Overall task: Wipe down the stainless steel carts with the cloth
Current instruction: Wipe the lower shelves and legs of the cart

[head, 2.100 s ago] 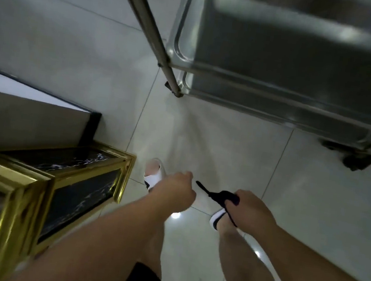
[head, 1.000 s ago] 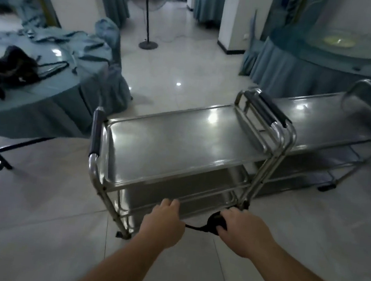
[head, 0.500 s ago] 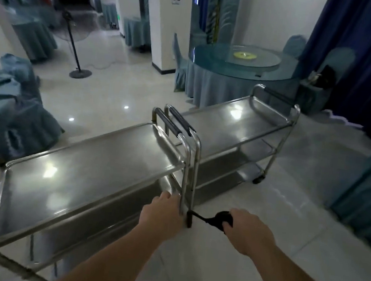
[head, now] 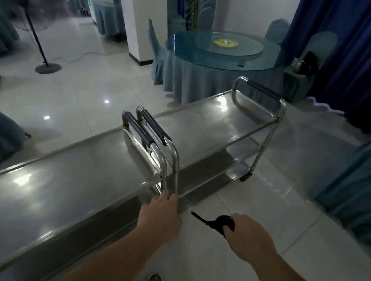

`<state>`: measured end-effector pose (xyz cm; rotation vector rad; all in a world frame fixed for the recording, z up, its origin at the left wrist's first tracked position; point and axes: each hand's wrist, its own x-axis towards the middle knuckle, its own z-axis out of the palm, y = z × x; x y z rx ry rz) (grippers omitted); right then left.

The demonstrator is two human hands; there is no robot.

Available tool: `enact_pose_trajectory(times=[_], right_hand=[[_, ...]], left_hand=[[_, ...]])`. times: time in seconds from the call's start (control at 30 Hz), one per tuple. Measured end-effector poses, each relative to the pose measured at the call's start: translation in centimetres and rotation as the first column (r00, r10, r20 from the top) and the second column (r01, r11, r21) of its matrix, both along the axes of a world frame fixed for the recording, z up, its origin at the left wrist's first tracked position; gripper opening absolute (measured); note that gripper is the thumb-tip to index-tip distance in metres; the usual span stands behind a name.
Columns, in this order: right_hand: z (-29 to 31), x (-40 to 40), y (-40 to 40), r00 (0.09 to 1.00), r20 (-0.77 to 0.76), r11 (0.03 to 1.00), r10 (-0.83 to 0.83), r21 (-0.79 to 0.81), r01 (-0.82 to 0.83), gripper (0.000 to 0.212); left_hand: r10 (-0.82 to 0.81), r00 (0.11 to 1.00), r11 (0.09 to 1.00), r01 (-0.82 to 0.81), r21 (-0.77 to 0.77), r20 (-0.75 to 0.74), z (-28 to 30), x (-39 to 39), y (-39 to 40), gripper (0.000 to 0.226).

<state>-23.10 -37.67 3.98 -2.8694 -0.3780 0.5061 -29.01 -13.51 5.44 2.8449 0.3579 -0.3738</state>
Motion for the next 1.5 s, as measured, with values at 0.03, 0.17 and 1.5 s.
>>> enact_pose_trajectory(times=[0.03, 0.17, 1.5], right_hand=[[-0.2, 1.5, 0.9, 1.0, -0.002, 1.0, -0.006, -0.006, 0.006, 0.024], [0.0, 7.5, 4.9, 0.998, -0.029, 0.998, -0.062, 0.015, 0.062, 0.025], [-5.2, 38.4, 37.6, 0.324, 0.127, 0.303, 0.938, 0.155, -0.94, 0.046]], left_hand=[[-0.004, 1.0, 1.0, 0.004, 0.0, -0.002, -0.3, 1.4, 1.1, 0.056], [0.0, 1.0, 0.999, 0.0, -0.036, 0.008, -0.7, 6.8, 5.9, 0.046], [0.849, 0.482, 0.459, -0.875, -0.152, -0.215, -6.0, 17.6, 19.5, 0.063]])
